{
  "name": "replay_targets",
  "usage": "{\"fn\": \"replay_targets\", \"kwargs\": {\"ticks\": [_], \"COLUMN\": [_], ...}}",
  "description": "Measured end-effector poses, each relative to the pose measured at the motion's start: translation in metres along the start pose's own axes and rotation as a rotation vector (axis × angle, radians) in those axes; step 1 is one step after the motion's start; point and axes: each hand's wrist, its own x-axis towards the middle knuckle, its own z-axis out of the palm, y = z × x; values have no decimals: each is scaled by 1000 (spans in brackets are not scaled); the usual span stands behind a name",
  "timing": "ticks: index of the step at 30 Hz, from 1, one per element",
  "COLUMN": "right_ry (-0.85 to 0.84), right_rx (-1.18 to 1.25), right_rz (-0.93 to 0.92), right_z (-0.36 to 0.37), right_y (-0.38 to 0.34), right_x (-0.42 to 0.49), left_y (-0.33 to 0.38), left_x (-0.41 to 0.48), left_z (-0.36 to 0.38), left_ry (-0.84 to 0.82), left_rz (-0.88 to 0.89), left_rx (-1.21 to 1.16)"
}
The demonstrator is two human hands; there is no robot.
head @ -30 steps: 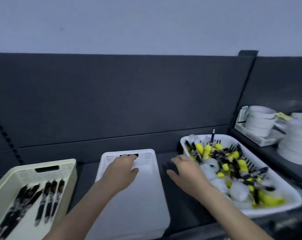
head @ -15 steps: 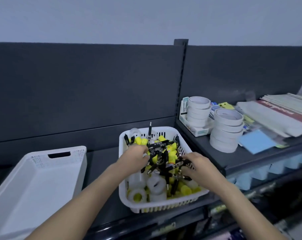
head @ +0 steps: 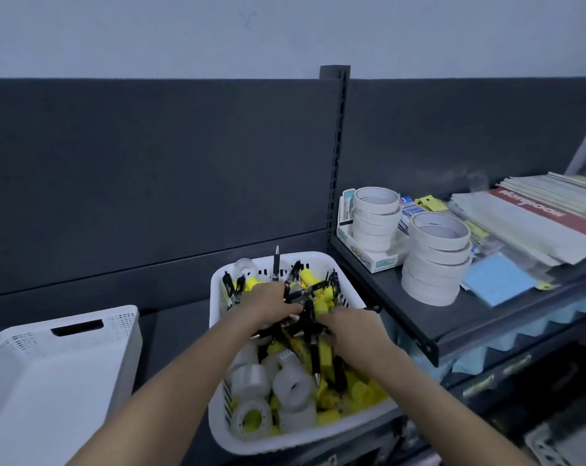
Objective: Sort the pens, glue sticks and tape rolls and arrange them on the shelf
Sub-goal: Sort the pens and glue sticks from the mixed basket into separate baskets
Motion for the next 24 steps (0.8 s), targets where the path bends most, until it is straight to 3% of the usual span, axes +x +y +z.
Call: {"fn": "replay_targets", "kwargs": {"ticks": [8,11,15,19,21,24], "right_ry": [-55,97,121,8,-90,-73], "right_rx": [-15,10,11,22,103,354], "right_rz": [-196,-262,-198,-133,-82,47], "right_z": [-2,-14,-18,4,8,8], "right_y": [2,-2,-3,10,15,15], "right_x": [-19,-18,-5,-8,-12,-14], "left_y": [-4,-12,-17,-12,-6,5], "left_x": [6,-1,1,6,8,12], "left_z": [-10,-14,-14,-9,-5,-4], "left_ry": [-134,-123,-57,91,121,45], "left_rz": [-62,-36,-29,14,57,66], "left_rx": [-188,-209,-261,-154,-51,79]}}
